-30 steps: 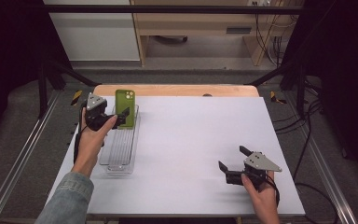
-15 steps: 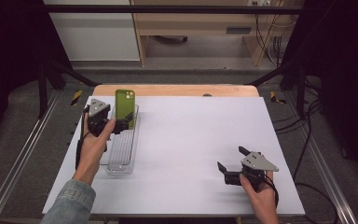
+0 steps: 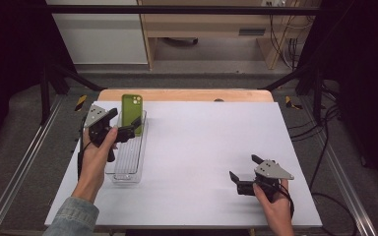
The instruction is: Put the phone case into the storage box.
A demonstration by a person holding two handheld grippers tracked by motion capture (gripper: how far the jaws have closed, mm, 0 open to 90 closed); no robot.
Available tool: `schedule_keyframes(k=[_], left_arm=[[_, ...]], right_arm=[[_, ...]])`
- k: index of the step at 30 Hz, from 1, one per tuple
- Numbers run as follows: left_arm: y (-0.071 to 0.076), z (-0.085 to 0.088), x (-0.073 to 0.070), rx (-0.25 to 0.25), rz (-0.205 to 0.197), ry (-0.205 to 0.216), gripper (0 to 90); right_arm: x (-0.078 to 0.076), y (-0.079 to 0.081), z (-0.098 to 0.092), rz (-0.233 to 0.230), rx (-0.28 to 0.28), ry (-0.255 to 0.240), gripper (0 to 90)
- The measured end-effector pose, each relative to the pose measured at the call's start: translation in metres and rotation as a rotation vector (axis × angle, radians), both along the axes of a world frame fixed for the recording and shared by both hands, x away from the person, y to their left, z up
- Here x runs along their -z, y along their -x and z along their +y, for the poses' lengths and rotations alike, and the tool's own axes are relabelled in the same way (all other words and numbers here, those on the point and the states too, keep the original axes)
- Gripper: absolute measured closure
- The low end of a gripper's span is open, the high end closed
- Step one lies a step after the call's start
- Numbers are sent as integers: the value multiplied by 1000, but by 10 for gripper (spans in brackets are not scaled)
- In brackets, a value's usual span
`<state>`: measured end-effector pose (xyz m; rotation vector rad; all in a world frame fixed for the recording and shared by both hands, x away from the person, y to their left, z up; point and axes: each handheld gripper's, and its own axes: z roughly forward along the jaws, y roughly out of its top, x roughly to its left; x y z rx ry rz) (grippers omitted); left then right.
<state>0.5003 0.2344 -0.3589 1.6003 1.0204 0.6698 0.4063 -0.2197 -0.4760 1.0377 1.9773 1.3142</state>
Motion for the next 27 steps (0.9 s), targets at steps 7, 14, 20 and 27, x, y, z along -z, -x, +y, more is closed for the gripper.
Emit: schedule_keyframes(k=[7,14,20,27], left_arm=[[9,6,-6,13,-53,-1,38],[19,15,-8,11,-77,0,36],[29,24,-7,5,-91,31,35],[39,35,-8,-13,-103,15,35]], right_arm=[[0,0,-2,-9,15,2,39],[1,-1,-8,-15,29,-32,36],[1,-1,-8,-8,34,-34,34],[1,0,-8,-16,27,-29,34]])
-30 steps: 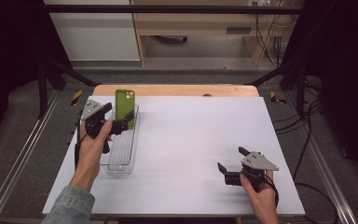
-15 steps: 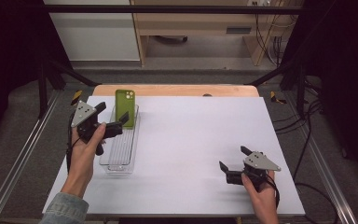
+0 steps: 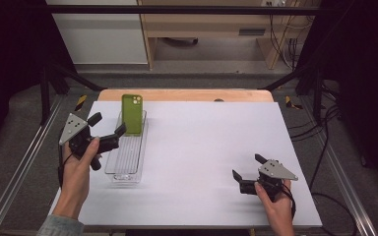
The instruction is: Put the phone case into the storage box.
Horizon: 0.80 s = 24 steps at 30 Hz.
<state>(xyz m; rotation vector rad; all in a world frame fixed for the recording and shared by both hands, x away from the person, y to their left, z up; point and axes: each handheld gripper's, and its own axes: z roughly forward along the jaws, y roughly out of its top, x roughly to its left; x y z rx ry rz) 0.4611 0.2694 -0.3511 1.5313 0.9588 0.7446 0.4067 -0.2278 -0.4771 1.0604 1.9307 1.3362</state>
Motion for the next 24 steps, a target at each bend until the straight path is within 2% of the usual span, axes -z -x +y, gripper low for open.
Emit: schedule_keyframes(k=[4,8,13,24], left_arm=[[6,8,2,-23,-6,3,35],[12,14,4,-24,-13,0,35],[16,18,9,-19,-19,-39,36],[29,32,12,-30,-40,-13,35]], right_arm=[[0,0,1,2,-7,-1,34],[0,0,0,2,-8,-4,34],[-1,1,1,-20,-2,8,36],[-1,2,2,-19,-8,14,36]])
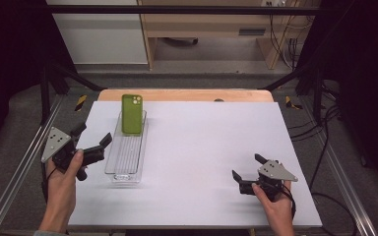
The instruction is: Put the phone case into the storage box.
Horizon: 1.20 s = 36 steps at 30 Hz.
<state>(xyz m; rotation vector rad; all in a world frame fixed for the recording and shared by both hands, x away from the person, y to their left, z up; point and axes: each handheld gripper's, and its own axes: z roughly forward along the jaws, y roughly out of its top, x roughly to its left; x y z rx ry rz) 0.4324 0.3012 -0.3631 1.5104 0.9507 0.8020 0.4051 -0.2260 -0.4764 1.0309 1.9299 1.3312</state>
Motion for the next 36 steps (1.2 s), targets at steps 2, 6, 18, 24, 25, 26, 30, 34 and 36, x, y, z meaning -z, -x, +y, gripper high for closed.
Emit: schedule_keyframes(k=[2,6,18,24,25,26,30,34,36], left_arm=[[3,2,1,-6,-7,-2,35],[8,5,1,-4,-14,1,32],[19,10,14,-7,-23,-13,30],[25,12,20,-2,-38,-1,29],[26,12,22,0,-40,1,29],[28,13,23,0,-41,4,29],[32,14,27,-5,-45,9,30],[37,17,31,-5,-59,19,36],[39,18,33,-4,-60,19,35]], right_arm=[[0,0,1,1,-4,2,38],[0,0,0,0,-3,-2,38],[1,0,0,-6,3,-35,44],[1,0,0,-8,1,-28,45],[1,0,0,-8,2,-26,45],[1,0,0,-8,2,-23,46],[1,1,0,-8,-2,-16,46],[1,0,0,-8,-3,-18,47],[1,0,1,-7,-3,-18,47]])
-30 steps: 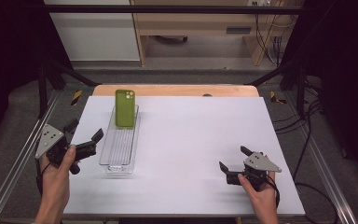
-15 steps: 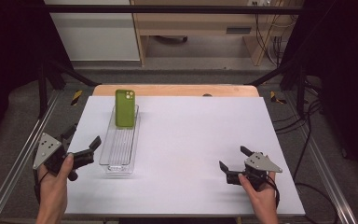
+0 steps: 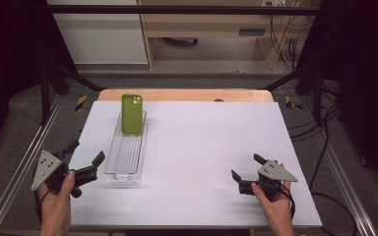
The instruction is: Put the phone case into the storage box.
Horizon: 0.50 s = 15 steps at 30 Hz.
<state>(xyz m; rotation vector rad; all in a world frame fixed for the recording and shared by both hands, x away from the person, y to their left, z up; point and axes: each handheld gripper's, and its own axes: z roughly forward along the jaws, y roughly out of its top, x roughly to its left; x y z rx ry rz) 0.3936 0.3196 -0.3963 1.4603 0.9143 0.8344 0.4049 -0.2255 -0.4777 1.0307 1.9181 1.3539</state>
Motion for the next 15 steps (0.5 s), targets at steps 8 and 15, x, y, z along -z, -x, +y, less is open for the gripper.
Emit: schedule_keyframes(k=[8,15], left_arm=[[9,-1,11,14,-11,10,24],[13,-5,17,40,-20,1,20]], right_arm=[[0,0,0,-2,-4,4,48],[0,1,0,-1,-4,3,48]])
